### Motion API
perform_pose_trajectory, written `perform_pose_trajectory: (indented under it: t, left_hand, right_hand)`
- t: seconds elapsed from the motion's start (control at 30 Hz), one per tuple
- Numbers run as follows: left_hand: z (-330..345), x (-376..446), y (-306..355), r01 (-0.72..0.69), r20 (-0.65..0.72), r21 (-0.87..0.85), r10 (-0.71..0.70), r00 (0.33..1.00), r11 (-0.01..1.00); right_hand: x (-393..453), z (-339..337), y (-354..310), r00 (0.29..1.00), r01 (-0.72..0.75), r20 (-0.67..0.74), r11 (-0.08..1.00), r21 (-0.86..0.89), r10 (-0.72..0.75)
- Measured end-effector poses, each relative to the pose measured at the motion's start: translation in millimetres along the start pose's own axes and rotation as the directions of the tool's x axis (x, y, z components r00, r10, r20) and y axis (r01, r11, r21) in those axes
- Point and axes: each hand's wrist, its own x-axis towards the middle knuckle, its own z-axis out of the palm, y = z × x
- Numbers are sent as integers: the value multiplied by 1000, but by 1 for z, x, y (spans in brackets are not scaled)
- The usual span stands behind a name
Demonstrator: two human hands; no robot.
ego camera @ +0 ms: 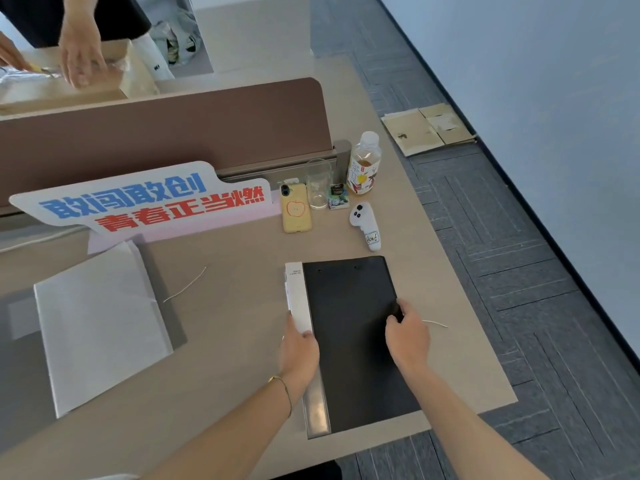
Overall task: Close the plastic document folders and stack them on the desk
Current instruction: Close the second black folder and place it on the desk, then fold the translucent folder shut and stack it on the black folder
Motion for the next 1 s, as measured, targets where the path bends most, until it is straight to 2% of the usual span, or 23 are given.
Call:
perform_pose_trajectory:
  t: [0.1, 0.27, 0.43, 0.5, 0.67, 0.83, 1.0]
  left_hand:
    - [3, 1, 2, 47, -50, -103, -52, 997, 994]
    - [5, 4, -2, 52, -33, -172, -58, 998, 984]
    - [-9, 10, -6, 10, -1, -214, -11, 1000, 977]
    - [-25, 10, -8, -69, -69, -194, 56, 996, 979]
    - [-92, 9, -22, -322, -180, -27, 312, 933, 946]
    - [-173, 21, -48, -359, -313, 79, 365, 877, 930]
    - [-269, 33, -92, -286, -465, 72, 286, 838, 955]
  right_hand:
    - [0, 5, -4, 1000, 8, 0, 1000, -10, -8]
    - [-3, 8, 0, 998, 60, 20, 997, -44, -59]
    - [-11, 17, -8, 977, 214, 49, 945, -247, -209]
    - [-20, 28, -24, 951, 308, 61, 904, -295, -304]
    - [-52, 67, -84, 847, 532, 139, 812, -240, -513]
    - [-90, 117, -142, 744, 665, 235, 727, -170, -625]
    - [-131, 182, -191, 649, 749, 341, 649, -133, -680]
